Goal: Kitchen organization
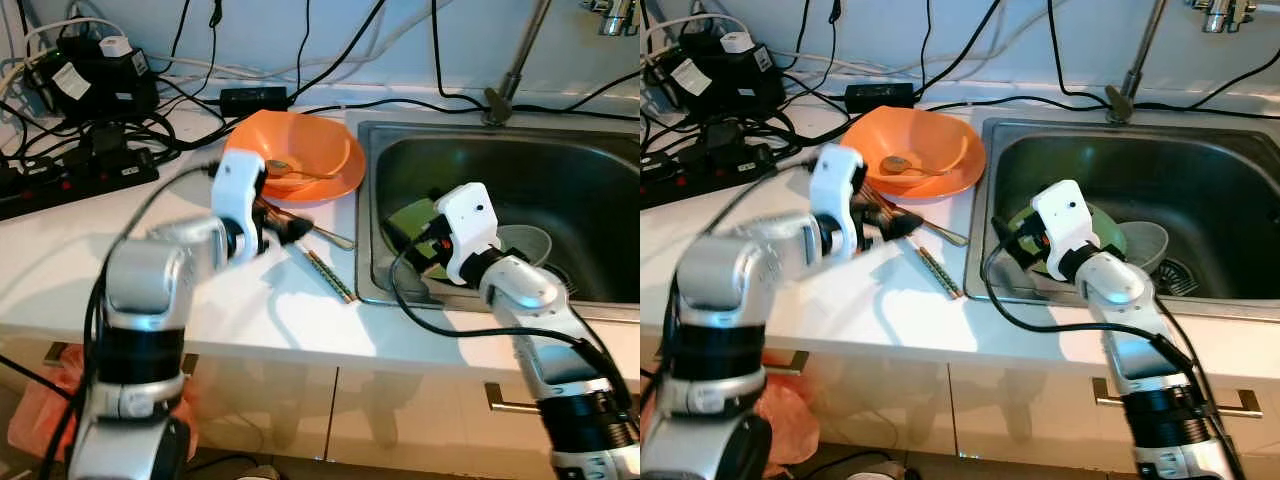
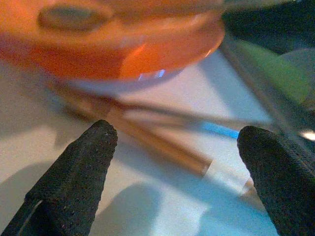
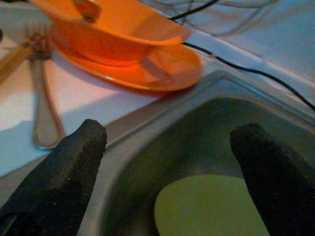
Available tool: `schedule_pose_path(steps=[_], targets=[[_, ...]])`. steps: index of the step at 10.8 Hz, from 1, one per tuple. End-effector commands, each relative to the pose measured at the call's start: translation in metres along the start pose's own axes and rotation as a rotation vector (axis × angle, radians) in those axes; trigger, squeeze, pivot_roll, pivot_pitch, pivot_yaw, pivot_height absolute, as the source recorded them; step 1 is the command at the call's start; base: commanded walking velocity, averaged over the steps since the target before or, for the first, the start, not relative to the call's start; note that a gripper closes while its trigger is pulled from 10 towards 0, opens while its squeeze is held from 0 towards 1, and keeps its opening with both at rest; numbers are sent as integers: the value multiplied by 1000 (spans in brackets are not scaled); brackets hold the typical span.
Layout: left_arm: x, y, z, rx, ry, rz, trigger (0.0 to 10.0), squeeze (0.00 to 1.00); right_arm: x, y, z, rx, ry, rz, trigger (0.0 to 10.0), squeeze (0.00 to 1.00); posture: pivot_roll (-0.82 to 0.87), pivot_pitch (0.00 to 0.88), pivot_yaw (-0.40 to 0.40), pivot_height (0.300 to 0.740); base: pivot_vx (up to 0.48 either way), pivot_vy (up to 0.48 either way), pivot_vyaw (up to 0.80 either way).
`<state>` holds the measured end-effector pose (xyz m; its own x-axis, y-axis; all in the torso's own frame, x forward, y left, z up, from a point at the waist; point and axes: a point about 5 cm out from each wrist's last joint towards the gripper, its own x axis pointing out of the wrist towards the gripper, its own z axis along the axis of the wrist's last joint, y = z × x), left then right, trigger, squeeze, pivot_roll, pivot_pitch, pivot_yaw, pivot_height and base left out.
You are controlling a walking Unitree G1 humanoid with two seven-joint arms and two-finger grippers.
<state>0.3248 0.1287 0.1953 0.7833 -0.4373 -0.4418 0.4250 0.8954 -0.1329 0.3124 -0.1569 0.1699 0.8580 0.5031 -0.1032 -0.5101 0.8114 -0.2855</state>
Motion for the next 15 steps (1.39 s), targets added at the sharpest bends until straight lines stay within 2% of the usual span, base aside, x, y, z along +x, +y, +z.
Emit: schedule_pose_path(steps=[1, 2, 4, 5, 7, 10, 11, 12, 13, 15], targets=[[-2, -2, 0, 12, 6, 22, 10000, 0, -2, 1, 8, 0, -25, 48, 10000, 0, 136, 0, 32, 740, 0, 0, 0], [-4, -5, -1, -20, 12, 59, 10000, 0, -10, 3, 8, -14, -9, 162, 10000, 0, 139, 0, 30, 740, 0, 0, 0], [-5, -8, -3, -83, 40, 72, 10000, 0, -20, 5, 8, -43, 24, 289, 10000, 0, 141, 1, 24, 740, 0, 0, 0], [-6, -15, -5, -96, 47, 61, 10000, 0, -22, 5, 10, -53, 32, 317, 10000, 0, 141, 2, 24, 740, 0, 0, 0], [-1, -21, -16, -97, 98, 61, 10000, 0, -20, 6, 13, -65, 29, 327, 10000, 0, 144, 2, 27, 740, 0, 0, 0], [10, -17, -29, -125, 141, 86, 10000, 0, -20, 13, 15, -67, 23, 348, 10000, 0, 138, 0, 37, 740, 0, 0, 0], [16, -12, -37, -209, 169, 129, 10000, 0, -21, 18, 15, -80, 25, 358, 10000, 0, 133, 1, 44, 740, 0, 0, 0], [17, -12, -33, -242, 150, 133, 10000, 0, -21, 20, 15, -83, 27, 362, 10000, 0, 133, 1, 46, 740, 0, 0, 0], [19, -16, -19, -313, 89, 116, 10000, 0, -22, 21, 13, -84, 34, 365, 10000, 0, 135, 2, 47, 740, 0, 0, 0], [24, -22, -23, -345, 161, 86, 10000, 0, -21, 24, 13, -89, 34, 376, 10000, 0, 139, 5, 56, 740, 0, 0, 0]])
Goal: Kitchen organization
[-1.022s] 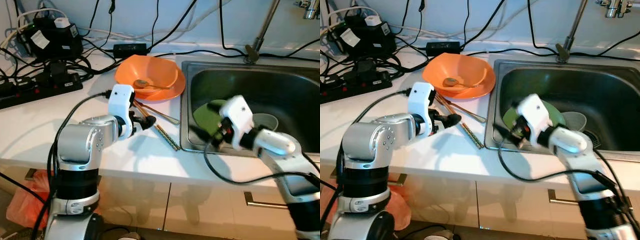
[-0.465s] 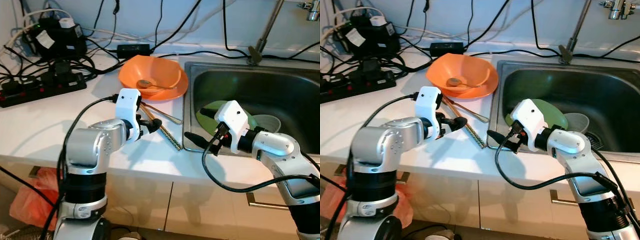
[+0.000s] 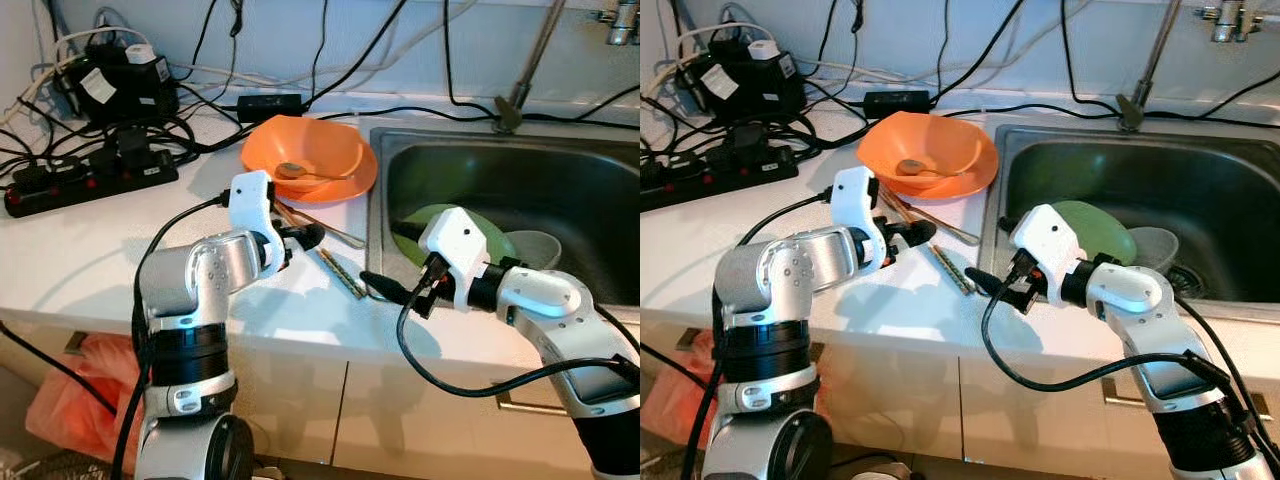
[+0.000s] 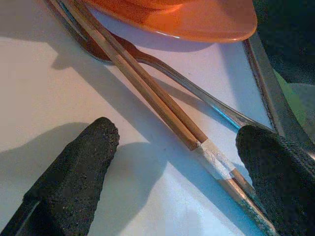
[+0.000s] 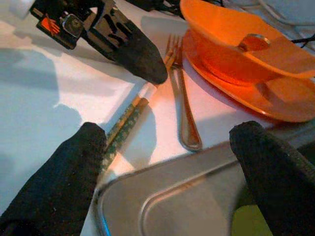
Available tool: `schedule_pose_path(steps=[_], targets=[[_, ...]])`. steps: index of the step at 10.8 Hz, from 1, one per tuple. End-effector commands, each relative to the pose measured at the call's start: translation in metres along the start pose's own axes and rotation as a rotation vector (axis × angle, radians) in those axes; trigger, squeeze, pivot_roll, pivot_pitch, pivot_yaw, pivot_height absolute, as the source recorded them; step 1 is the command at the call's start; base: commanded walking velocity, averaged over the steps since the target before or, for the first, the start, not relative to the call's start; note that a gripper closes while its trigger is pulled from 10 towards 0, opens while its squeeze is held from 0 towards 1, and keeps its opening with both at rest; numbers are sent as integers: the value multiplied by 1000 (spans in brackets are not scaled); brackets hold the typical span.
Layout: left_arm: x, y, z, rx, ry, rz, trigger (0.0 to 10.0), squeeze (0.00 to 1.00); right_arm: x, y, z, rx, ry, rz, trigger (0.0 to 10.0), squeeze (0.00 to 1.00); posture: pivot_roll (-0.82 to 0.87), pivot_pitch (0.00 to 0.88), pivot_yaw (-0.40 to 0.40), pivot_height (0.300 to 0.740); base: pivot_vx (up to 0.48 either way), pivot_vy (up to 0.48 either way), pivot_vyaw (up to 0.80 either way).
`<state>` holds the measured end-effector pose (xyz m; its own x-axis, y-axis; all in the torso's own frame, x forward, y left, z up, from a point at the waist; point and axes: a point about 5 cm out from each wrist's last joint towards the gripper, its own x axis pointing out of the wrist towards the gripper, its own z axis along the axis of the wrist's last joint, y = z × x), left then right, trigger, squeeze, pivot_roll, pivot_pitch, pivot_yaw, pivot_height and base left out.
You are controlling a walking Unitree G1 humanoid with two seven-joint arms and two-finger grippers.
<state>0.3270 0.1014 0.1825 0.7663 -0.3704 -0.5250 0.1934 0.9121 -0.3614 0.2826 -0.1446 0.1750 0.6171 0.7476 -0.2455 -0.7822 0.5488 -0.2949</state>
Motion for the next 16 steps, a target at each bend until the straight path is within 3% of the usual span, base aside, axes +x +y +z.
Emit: schedule_pose_path(steps=[1, 4, 5, 6, 9, 14, 16], targets=[[9, 3, -16, 5, 122, 37, 10000, 0, 0, 2, 4, -15, 0, 11, 10000, 0, 141, 8, 61, 740, 0, 0, 0], [16, 6, -17, 92, 187, 71, 10000, 0, 1, 9, 3, -26, 6, 20, 10000, 0, 153, 24, 96, 740, 0, 0, 0], [18, 8, -21, 116, 206, 90, 3216, 0, 3, 12, 5, -25, -6, 21, 10000, 0, 154, 28, 106, 740, 0, 0, 0], [20, 11, -25, 111, 225, 94, 0, 0, 4, 14, 6, -23, -10, 19, 10000, 0, 158, 32, 116, 740, 0, 0, 0], [23, 24, -41, 56, 293, 129, 0, 0, 5, 20, 5, -18, -12, 12, 10000, 0, 164, 43, 131, 740, 0, 0, 0], [19, 34, -38, 21, 285, 148, 0, 0, 7, 21, 3, -21, -8, 8, 10000, 0, 175, 39, 135, 740, 0, 0, 0], [14, 34, -31, -61, 261, 149, 0, 0, 8, 19, 3, -26, -8, 5, 10000, 0, 177, 35, 131, 740, 0, 0, 0]])
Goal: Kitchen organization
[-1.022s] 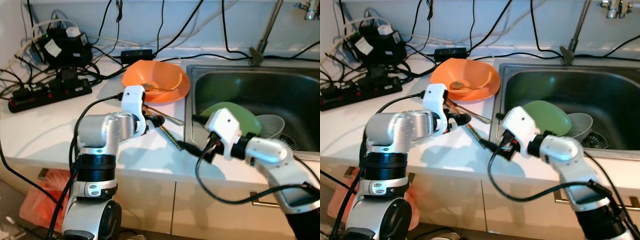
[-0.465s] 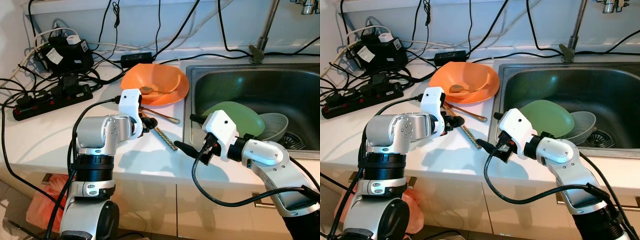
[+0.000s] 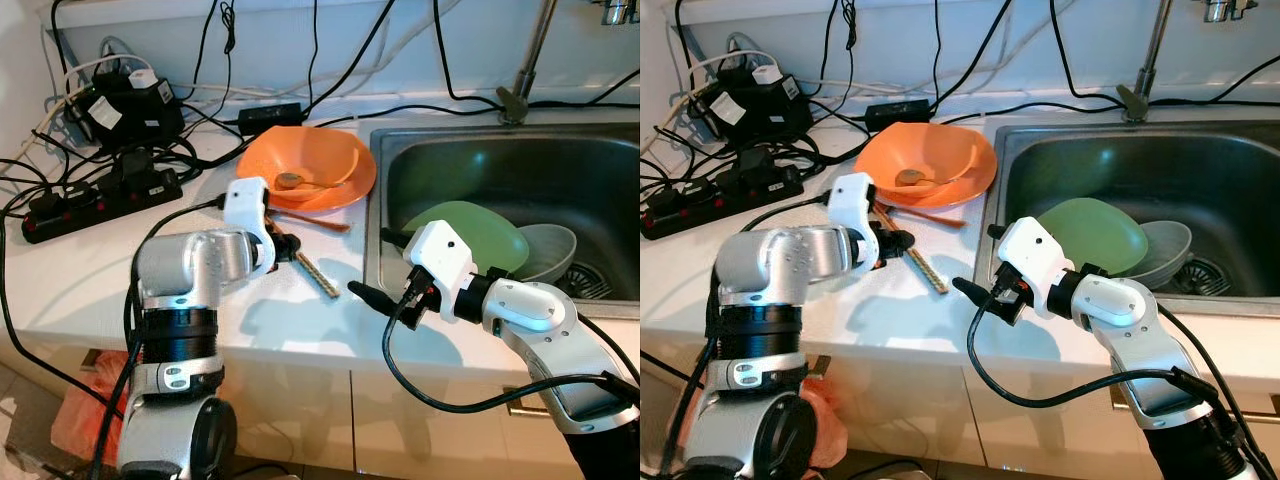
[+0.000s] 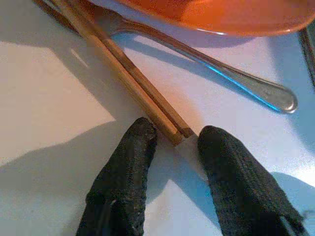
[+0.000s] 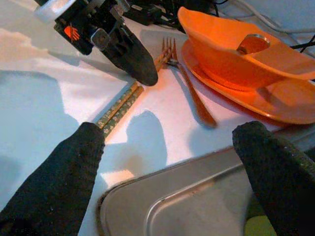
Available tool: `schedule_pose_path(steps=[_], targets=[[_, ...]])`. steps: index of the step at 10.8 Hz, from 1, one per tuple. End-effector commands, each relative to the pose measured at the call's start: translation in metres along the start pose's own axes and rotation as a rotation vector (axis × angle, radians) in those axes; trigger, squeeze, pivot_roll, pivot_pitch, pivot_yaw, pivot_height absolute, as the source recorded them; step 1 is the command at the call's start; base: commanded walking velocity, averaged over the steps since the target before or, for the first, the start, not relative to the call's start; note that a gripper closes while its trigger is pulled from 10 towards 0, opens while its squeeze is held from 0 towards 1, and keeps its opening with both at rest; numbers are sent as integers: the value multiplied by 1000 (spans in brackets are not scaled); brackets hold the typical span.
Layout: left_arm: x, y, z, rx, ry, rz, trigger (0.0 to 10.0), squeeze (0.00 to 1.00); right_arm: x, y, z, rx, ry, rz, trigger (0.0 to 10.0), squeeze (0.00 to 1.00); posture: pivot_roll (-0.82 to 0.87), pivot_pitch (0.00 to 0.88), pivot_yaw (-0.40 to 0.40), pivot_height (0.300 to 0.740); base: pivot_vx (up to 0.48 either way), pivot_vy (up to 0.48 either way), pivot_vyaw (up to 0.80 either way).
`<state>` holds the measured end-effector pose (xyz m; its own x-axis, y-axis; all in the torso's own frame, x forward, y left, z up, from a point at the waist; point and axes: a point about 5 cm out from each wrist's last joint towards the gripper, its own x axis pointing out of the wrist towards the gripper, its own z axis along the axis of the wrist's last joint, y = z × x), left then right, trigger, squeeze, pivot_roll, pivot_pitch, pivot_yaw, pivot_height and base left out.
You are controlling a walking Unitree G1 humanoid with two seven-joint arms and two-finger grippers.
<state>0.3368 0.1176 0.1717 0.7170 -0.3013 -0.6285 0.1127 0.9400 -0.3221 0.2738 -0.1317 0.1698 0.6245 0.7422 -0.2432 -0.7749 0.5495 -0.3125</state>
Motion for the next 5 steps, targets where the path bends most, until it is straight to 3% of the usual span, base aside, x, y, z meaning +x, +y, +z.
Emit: schedule_pose_path(steps=[1, 3, 5], targets=[[8, 12, -25, -58, 149, 52, 0, 0, 3, 2, 2, -10, -8, 12, 10000, 0, 178, 33, 128, 740, 0, 0, 0], [-8, 8, -7, -76, 79, 49, 0, 0, 3, 1, 0, -14, -3, 12, 10000, 0, 181, 29, 119, 740, 0, 0, 0], [-23, 2, 3, -41, 8, 73, 0, 0, 4, 1, -1, -20, 1, 18, 10000, 0, 187, 29, 110, 740, 0, 0, 0]])
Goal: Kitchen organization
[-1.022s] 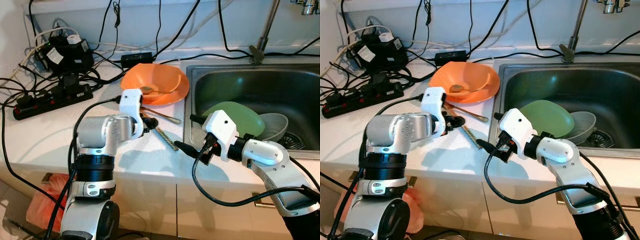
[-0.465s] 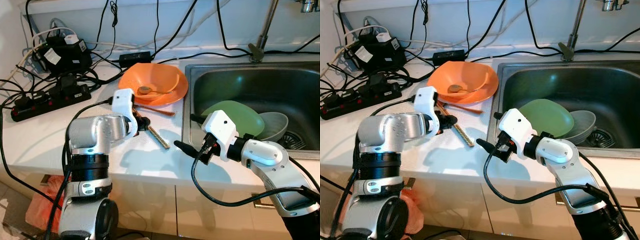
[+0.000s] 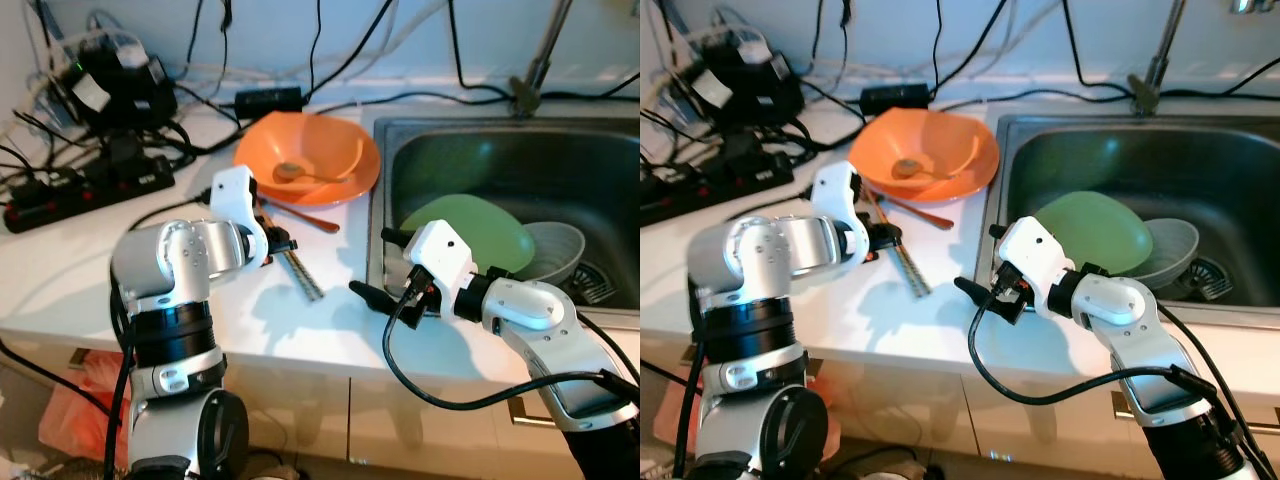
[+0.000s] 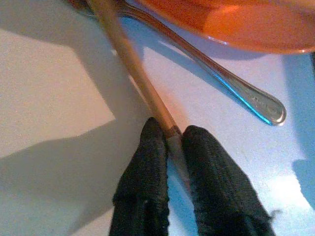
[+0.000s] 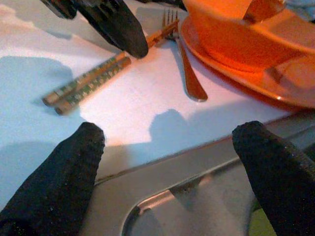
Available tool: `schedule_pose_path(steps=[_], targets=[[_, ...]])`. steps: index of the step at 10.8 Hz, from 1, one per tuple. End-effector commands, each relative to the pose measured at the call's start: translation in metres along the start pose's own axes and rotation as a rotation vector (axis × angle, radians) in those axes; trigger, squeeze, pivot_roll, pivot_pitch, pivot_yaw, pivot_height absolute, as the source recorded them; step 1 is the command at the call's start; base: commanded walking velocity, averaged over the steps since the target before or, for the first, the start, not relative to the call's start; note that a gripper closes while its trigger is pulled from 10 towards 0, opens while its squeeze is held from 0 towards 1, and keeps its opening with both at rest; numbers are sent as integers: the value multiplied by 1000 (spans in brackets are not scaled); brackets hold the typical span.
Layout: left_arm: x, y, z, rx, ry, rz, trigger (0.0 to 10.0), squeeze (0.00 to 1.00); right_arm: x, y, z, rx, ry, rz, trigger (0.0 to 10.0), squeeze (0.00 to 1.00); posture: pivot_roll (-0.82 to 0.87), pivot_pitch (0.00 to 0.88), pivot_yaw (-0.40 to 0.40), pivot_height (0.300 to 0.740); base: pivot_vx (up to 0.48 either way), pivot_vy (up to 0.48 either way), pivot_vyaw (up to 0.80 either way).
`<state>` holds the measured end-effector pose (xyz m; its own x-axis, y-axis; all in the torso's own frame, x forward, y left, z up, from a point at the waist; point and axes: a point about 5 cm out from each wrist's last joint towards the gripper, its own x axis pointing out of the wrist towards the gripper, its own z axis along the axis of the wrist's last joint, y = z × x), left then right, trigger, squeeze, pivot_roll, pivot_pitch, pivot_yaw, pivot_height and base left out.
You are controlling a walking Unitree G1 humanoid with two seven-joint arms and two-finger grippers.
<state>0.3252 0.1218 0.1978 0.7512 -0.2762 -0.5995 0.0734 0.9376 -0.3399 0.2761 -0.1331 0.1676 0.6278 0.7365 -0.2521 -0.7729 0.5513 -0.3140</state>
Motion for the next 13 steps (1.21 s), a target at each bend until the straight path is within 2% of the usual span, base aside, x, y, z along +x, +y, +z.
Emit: schedule_pose_path(steps=[1, 4, 6, 7, 8, 9, 11, 12, 13], targets=[[-1, 3, -5, -6, 26, 46, 0, 0, 4, 3, 2, -21, -10, 23, 10000, 0, 188, 28, 106, 740, 0, 0, 0], [-11, -8, 4, 9, -68, 23, 0, 0, 5, 1, 1, -28, -6, 29, 10000, 0, 189, 24, 94, 740, 0, 0, 0], [-22, -16, 12, 97, -180, 32, 0, 0, 5, 0, 0, -31, -5, 27, 10000, 0, 191, 19, 90, 740, 0, 0, 0], [-29, -19, 19, 155, -267, 45, 0, 0, 5, 0, 0, -31, -5, 27, 10000, 0, 192, 18, 88, 740, 0, 0, 0], [-32, -19, 22, 188, -333, 56, 0, 0, 6, 0, 0, -32, -5, 27, 10000, 0, 196, 17, 85, 740, 0, 0, 0], [-32, -17, 21, 184, -345, 65, 0, 0, 7, 0, -1, -32, -5, 27, 10000, 0, 193, 16, 86, 740, 0, 0, 0], [-29, -6, 13, 159, -302, 109, 0, 0, 7, -2, -1, -35, -5, 24, 10000, 0, 191, 16, 82, 740, 0, 0, 0], [-30, -5, 18, 176, -357, 106, 0, 0, 6, -3, -1, -35, -5, 19, 10000, 0, 190, 15, 81, 740, 0, 0, 0], [-33, -12, 25, 220, -447, 68, 0, 0, 6, -4, -2, -31, -7, 8, 10000, 0, 190, 15, 81, 740, 0, 0, 0]])
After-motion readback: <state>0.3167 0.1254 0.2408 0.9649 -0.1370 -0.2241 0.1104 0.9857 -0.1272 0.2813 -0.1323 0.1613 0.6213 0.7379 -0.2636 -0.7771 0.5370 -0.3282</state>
